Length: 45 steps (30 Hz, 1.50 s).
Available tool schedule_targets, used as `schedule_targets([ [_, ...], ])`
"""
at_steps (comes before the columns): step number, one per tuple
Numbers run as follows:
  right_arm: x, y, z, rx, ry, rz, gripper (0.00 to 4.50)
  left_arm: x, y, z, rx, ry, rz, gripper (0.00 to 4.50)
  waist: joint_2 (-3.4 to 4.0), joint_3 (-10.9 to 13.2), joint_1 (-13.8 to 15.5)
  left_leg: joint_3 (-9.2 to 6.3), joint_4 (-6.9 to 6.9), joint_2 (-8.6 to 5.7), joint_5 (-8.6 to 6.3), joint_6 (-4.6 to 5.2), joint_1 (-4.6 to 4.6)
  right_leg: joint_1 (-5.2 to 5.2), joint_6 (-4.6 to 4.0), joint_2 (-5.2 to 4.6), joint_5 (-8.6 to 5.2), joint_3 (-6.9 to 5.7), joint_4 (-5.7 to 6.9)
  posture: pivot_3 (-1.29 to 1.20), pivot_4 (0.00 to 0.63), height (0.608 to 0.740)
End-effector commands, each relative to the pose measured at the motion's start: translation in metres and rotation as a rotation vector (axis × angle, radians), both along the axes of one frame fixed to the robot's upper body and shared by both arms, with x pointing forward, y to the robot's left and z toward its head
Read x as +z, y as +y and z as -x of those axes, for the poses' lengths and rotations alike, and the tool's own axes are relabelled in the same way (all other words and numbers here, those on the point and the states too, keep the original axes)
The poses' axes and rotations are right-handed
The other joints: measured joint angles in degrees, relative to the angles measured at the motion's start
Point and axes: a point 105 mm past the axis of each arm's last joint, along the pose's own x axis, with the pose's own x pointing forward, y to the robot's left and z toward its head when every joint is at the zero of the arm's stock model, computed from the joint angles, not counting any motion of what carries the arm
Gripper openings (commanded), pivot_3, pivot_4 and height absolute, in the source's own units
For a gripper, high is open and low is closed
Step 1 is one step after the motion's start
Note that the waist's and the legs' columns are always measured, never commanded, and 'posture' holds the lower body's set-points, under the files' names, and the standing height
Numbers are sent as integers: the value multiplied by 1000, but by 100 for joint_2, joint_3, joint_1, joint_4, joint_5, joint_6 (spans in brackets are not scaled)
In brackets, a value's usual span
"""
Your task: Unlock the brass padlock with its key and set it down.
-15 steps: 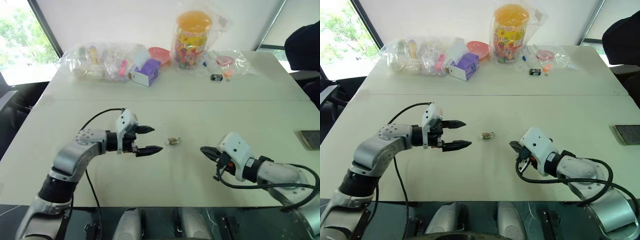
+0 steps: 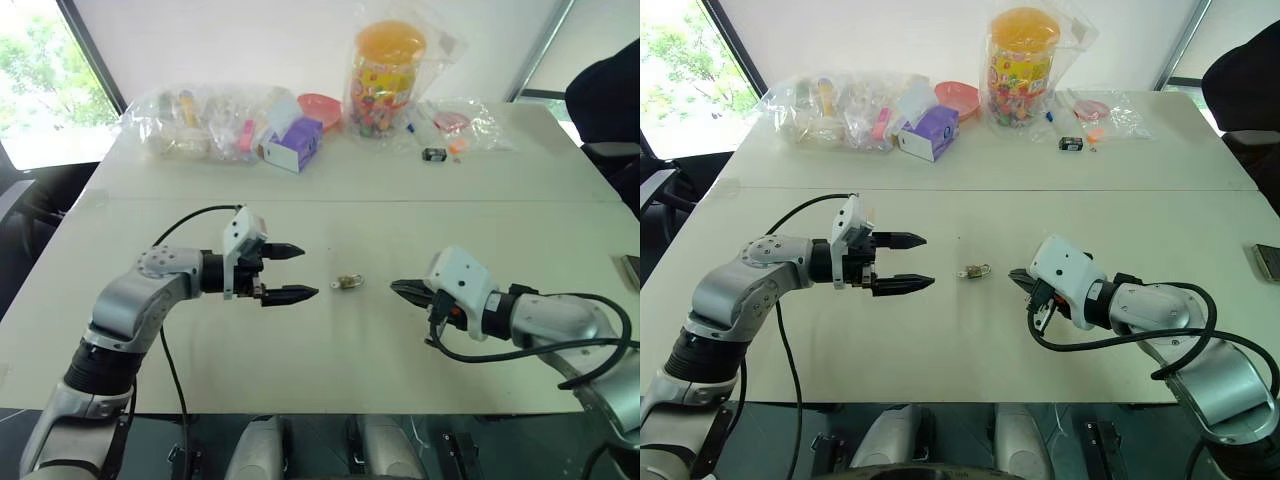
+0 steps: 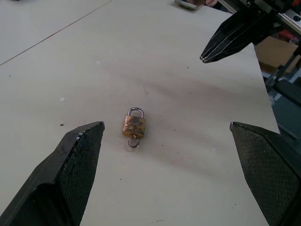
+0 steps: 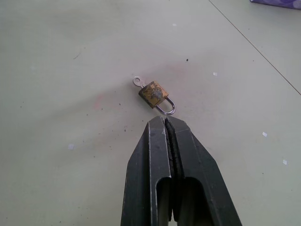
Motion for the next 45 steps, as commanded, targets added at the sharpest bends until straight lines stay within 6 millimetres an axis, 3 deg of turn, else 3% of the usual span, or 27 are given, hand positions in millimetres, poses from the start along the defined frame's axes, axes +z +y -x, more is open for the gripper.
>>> schedule_targets([
  [1, 11, -1, -3, 11, -51, 13, 0, 10, -6, 4, -33, -21, 27, 4445, 0, 0, 2, 0, 0, 0, 0, 0, 0, 0, 0, 0, 0, 0, 0, 0, 150, 735],
  [18, 12, 5, -13, 77, -50, 28, 0, 2, -3, 10, -83, -17, -41, 4445, 0, 0, 2, 1, 0, 0, 0, 0, -1, -1, 0, -2, 0, 0, 0, 0, 150, 735],
  [21, 9, 9, -21, 112, -31, 25, 838, -1, -1, 9, -76, -34, -52, 4500, 0, 0, 1, 1, 0, -1, 0, 0, 0, 0, 0, -3, 0, 0, 0, 0, 150, 735],
  [28, -12, 25, -52, 262, 79, 52, 4472, -6, -3, 16, -67, -40, -50, 4500, 3, 2, -15, 3, 0, 1, 0, 0, 1, -3, 0, -1, 0, 0, 1, 0, 150, 735],
  [30, -25, 24, -66, 295, 110, 105, 4472, -9, -2, 17, -63, -44, -60, 4500, 2, 2, -15, 3, 0, 1, 0, 0, 0, -3, 0, -2, 0, 1, 0, 0, 150, 735],
  [33, -28, 29, -78, 335, 173, 74, 4472, -7, -2, 17, -49, -48, -47, 4500, 2, 2, 4, 5, 1, -1, 0, 0, -1, -3, 0, -5, 0, 0, 0, 0, 150, 735],
  [45, -57, 36, -89, 418, 273, 129, 4472, -2, -1, 15, 1, -65, -20, 4500, 3, 2, -17, 5, -1, 1, 0, -1, -2, -8, 0, -11, 1, 0, 4, 0, 150, 735],
])
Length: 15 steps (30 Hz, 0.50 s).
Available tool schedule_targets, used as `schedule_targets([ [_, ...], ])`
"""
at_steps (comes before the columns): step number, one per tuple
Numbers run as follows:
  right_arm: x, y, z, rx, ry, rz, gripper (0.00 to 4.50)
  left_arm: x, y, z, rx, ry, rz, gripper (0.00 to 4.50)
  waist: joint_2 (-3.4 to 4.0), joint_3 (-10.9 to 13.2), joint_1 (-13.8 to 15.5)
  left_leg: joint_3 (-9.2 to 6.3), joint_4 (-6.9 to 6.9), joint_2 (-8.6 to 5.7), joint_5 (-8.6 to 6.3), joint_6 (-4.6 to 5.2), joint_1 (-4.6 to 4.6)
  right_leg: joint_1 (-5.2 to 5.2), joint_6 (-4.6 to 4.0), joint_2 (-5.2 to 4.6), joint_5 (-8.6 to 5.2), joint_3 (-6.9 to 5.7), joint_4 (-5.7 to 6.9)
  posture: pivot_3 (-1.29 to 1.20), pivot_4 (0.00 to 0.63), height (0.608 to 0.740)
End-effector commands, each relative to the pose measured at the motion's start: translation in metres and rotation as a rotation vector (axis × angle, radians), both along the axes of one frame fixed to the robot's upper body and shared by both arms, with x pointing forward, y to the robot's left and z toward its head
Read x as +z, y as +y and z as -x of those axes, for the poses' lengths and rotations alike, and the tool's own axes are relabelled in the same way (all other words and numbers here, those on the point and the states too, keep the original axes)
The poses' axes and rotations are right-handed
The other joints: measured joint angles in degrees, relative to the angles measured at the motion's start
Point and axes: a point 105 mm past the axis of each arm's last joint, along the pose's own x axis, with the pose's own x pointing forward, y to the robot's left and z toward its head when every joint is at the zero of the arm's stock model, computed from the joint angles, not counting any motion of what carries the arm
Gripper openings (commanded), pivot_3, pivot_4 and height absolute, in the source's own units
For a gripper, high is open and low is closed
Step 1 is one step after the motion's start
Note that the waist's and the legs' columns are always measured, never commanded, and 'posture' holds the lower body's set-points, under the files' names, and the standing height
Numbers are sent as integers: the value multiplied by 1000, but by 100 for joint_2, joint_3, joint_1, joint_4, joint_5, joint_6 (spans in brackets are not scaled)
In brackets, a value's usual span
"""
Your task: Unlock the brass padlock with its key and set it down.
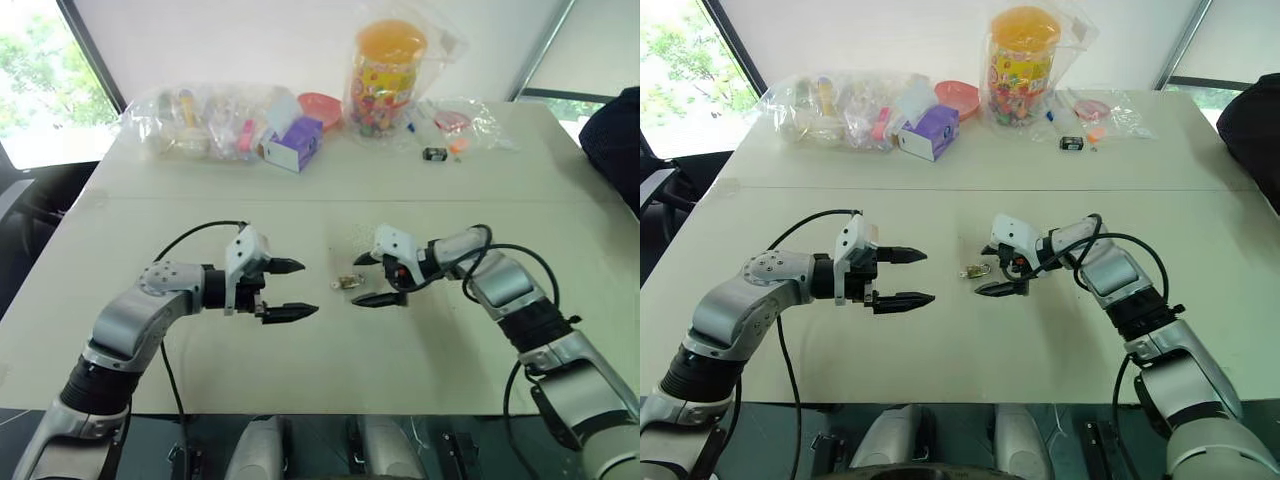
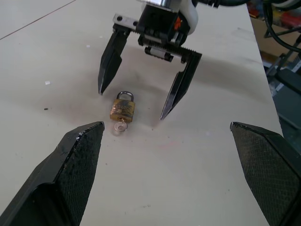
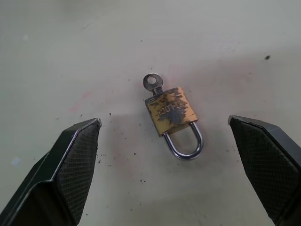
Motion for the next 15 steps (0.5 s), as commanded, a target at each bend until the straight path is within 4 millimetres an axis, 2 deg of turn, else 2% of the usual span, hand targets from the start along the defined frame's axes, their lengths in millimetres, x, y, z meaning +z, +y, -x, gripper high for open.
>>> schedule_targets([
  [1, 2, 5, -5, 31, -42, 14, 4472, 13, 0, 2, 3, -43, 33, 4500, 0, 0, 1, 0, 0, 0, 0, 0, 0, 0, 0, -1, 0, 0, 0, 0, 150, 735],
  [3, 0, 8, -6, 29, -43, 6, 4472, 14, 0, 1, 11, -43, 40, 4500, 0, -1, -7, 0, 0, 0, 0, 0, 1, 0, 0, -1, 0, 0, 1, 0, 150, 735],
  [6, -7, 10, -10, 31, -63, 29, 3632, 15, 0, 0, 13, -47, 35, 4500, 1, -1, -27, 1, 1, 1, 1, -2, 6, 0, -1, -2, 0, 2, 8, 0, 150, 735],
  [12, -17, 5, -9, 36, -57, 70, 663, 14, -1, -1, 15, -45, 38, 4500, 2, -2, -20, 1, 1, 1, 1, -2, 7, 0, -1, -4, 0, 2, 10, 0, 150, 735],
  [15, -13, 1, -9, 49, -140, 108, 672, 14, -3, -3, 16, -13, 66, 4500, 3, -3, -15, 1, 1, 1, 1, -3, 7, 1, -1, -5, 0, 2, 11, 0, 150, 735],
])
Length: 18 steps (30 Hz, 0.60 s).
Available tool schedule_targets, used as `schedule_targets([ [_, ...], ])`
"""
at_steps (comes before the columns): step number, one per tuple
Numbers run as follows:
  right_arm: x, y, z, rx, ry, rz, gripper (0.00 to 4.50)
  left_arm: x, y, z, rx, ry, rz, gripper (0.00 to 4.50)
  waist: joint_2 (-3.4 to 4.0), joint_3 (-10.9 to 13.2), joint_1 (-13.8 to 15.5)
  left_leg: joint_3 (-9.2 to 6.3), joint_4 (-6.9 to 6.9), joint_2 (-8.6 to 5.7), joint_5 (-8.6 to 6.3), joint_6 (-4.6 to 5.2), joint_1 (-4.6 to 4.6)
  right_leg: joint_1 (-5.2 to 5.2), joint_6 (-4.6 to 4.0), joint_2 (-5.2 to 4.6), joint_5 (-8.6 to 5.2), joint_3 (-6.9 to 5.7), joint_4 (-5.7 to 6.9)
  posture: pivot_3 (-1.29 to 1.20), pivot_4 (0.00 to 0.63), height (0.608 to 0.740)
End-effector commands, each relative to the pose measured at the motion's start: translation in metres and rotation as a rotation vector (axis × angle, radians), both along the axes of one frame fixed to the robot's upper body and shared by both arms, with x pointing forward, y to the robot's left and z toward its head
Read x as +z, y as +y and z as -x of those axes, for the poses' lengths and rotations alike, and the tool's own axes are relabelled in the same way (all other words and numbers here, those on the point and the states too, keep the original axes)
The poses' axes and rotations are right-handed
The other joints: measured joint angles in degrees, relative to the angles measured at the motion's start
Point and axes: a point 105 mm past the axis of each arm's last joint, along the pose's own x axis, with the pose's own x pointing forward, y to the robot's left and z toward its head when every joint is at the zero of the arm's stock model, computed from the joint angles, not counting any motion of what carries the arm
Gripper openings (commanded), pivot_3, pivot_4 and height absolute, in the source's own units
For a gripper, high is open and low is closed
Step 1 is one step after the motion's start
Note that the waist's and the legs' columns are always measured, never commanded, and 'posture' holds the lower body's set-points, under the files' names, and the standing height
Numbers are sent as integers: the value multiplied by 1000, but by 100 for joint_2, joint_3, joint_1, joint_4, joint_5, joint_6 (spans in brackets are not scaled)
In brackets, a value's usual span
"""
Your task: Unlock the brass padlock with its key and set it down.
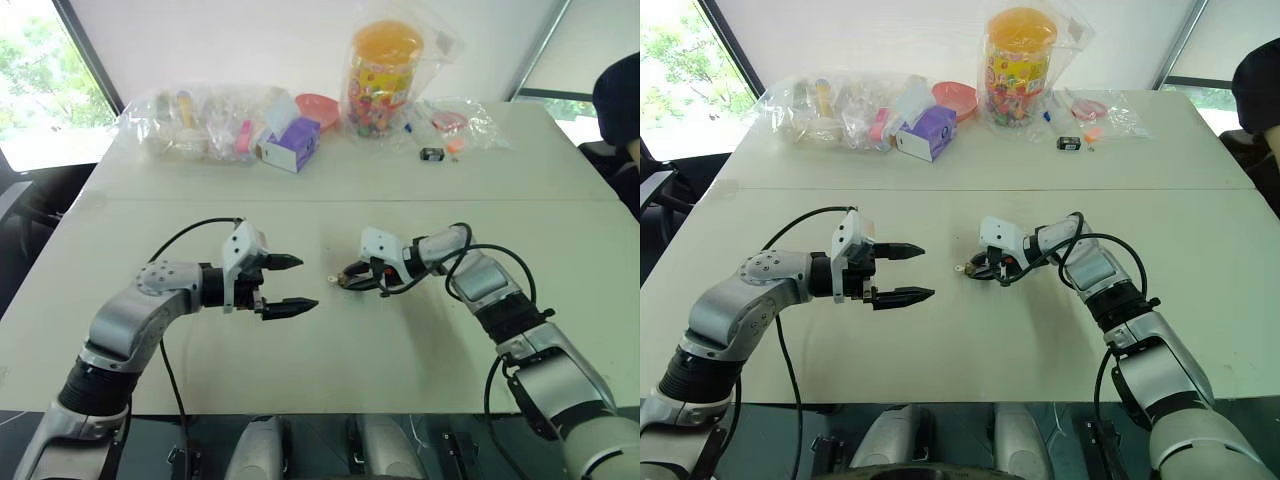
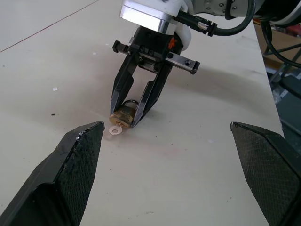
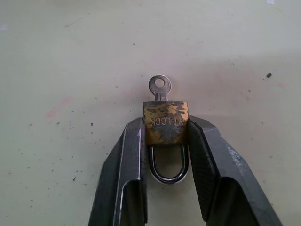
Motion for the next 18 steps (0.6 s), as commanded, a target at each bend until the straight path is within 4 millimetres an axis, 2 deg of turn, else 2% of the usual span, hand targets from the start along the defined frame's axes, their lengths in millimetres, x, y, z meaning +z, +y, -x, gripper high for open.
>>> schedule_targets([
  [1, -3, -8, 2, -3, -99, 74, 672, 11, -4, -3, 0, 14, 67, 4500, 0, 0, 10, 0, 0, 0, 0, 0, 0, 0, 0, 0, 0, 0, 0, 0, 150, 735],
  [3, 20, -4, 4, 14, -274, 47, 672, 11, -4, -9, 22, 87, 128, 4500, 0, 0, 38, -1, 2, -3, 0, 0, -1, 0, 0, -5, 0, -1, 2, 0, 150, 735],
  [5, 52, -1, 5, 29, -579, 32, 672, 10, -4, -15, 25, 148, 163, 4500, 0, 0, 48, -2, 5, -6, 0, 0, -8, -1, 0, -9, 0, -3, 2, 0, 150, 735],
  [7, 77, -3, 16, 81, -866, 57, 672, 11, -10, -21, 2, 165, 173, 4500, 0, 3, 42, 1, 6, -10, 0, 0, -12, -10, 0, -10, 0, 0, 4, 0, 150, 735],
  [8, 84, -4, 23, 93, -948, 56, 672, 13, -14, -23, -15, 162, 175, 4500, 0, 3, 41, 1, 6, -10, 0, 0, -13, -11, 0, -8, 0, -1, 4, 0, 150, 735],
  [13, 87, 0, 50, 120, -1039, 42, 672, 20, -25, -32, -56, 185, 217, 4500, -2, 1, 16, 3, 4, -8, 2, -3, -9, -10, 0, 4, 0, 3, 5, 0, 150, 735],
  [17, 85, 5, 61, 142, -1039, 58, 672, 23, -33, -33, -98, 194, 240, 4500, -2, 2, 10, 5, 5, -7, 2, -3, -7, -11, 0, 9, 0, 6, 9, 0, 150, 735],
  [18, 85, 6, 62, 149, -1039, 65, 672, 24, -35, -34, -105, 195, 242, 4236, -2, 2, 23, 5, 6, -7, 2, -3, -7, -11, 1, 10, 0, 6, 9, 0, 150, 735],
])
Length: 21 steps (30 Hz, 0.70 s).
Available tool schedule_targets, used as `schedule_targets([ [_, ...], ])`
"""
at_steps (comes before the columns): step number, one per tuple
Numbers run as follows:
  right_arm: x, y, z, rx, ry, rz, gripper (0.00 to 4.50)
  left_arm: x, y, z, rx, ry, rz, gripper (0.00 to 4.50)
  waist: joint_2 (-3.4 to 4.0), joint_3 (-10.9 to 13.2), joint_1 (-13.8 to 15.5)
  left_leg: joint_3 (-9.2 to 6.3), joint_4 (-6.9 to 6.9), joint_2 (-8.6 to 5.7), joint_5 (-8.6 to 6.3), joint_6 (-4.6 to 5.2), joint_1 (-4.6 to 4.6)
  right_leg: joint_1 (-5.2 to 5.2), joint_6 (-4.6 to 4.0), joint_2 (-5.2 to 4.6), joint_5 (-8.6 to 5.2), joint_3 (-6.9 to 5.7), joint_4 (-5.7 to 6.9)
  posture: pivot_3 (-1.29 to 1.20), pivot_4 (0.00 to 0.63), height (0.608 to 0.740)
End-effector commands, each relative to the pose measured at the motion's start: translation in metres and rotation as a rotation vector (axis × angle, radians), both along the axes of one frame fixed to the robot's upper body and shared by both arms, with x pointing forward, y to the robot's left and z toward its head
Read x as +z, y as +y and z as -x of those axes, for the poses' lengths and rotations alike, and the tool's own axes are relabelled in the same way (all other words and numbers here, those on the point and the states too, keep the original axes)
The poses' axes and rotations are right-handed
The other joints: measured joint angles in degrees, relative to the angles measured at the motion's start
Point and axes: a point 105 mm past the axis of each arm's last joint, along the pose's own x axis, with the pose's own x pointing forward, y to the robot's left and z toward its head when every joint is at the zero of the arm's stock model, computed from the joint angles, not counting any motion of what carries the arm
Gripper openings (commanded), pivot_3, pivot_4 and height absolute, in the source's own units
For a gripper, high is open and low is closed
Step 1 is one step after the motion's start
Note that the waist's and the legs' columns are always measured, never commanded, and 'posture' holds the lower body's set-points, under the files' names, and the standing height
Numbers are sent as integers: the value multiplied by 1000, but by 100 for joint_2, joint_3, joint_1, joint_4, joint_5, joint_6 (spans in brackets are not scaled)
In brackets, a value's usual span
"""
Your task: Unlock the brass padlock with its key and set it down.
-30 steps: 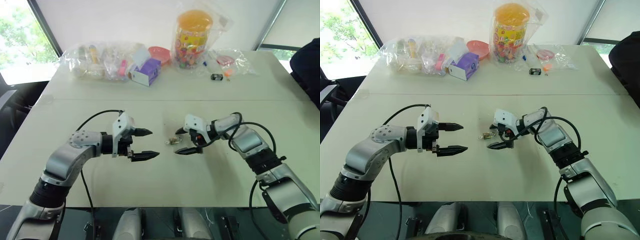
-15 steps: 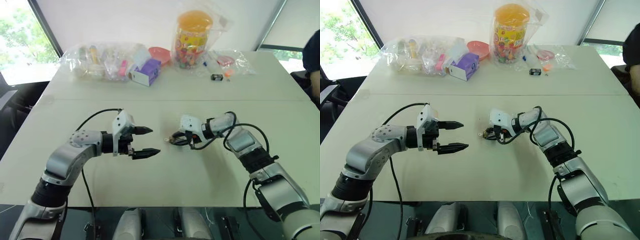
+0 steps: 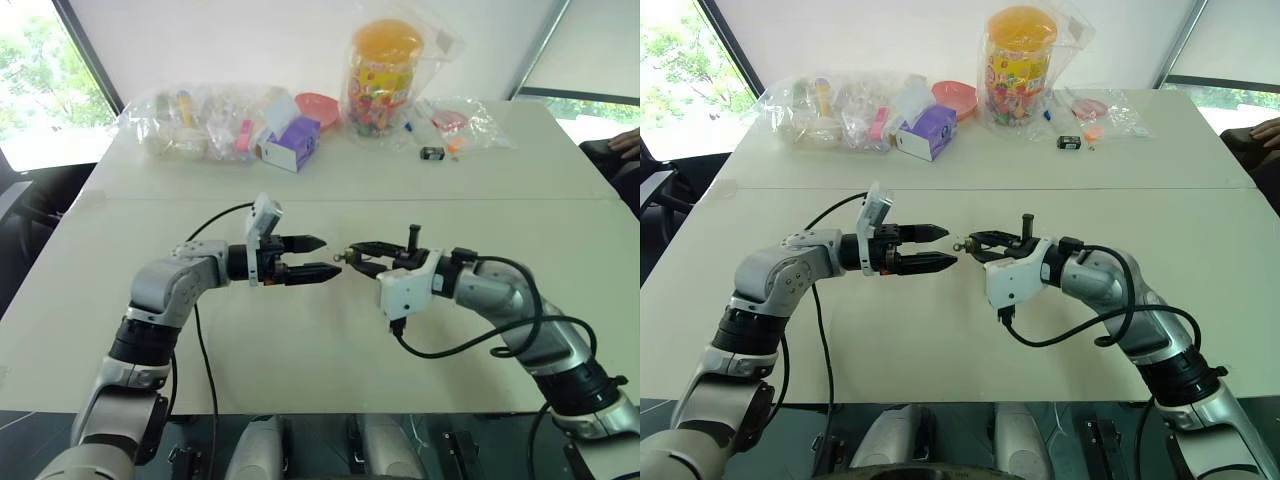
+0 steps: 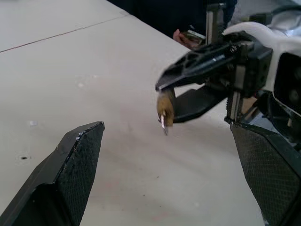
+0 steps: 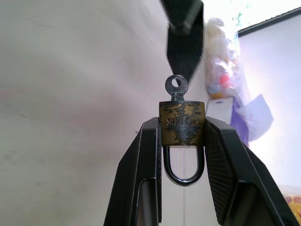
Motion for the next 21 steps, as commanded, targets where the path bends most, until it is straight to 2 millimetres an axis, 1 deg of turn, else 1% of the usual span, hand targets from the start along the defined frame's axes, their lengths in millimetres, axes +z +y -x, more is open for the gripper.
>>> schedule_targets([
  [1, 17, 6, 8, 24, -68, 10, 672, 13, -6, 0, -44, -42, 28, 3950, 0, 0, 17, 0, 1, 0, 0, 0, 0, 0, 0, 3, 0, -2, 1, 0, 150, 735],
  [2, 17, 6, 8, 22, -67, 11, 672, 14, -7, -1, -48, -42, 29, 3654, 0, 0, 19, -1, 1, 0, 0, 0, 0, 0, 0, 4, 0, -2, 1, 0, 150, 735],
  [6, 18, 6, 7, 12, -62, 11, 672, 13, -7, 0, -59, -46, 21, 1497, 0, 0, 22, 0, 1, -2, 0, 0, 0, 1, 0, 5, 0, -2, 0, 0, 150, 735],
  [7, 18, 6, 6, 11, -62, 11, 672, 12, -7, 0, -64, -48, 14, 1074, 0, 0, 22, 0, 1, -2, 0, 0, 0, 1, 0, 5, 0, -2, 0, 0, 150, 735],
  [8, 19, 6, 6, 10, -63, 10, 672, 10, -7, 1, -67, -50, 9, 466, 0, 0, 21, -1, 1, -2, 0, 0, 0, 1, 0, 5, 0, -2, 0, 0, 150, 735],
  [9, 19, 6, 6, 10, -62, 10, 672, 10, -7, 2, -69, -50, 6, 75, 0, 0, 21, -1, 1, -2, 0, 0, 0, 1, 0, 5, 0, -2, 0, 0, 150, 735],
  [15, 22, 6, 4, 7, -55, 6, 672, 5, -9, 6, -89, -81, -30, 75, 0, 0, 20, -1, 1, -2, 0, 0, 0, 1, 0, 5, 0, -2, 0, 0, 150, 735],
  [21, 27, 9, 4, 7, -24, -27, 672, 5, -16, 2, -55, -197, -53, 75, 0, 0, 25, -1, 1, -2, 0, 0, 0, 1, -1, 3, 0, -2, 0, 0, 150, 735],
])
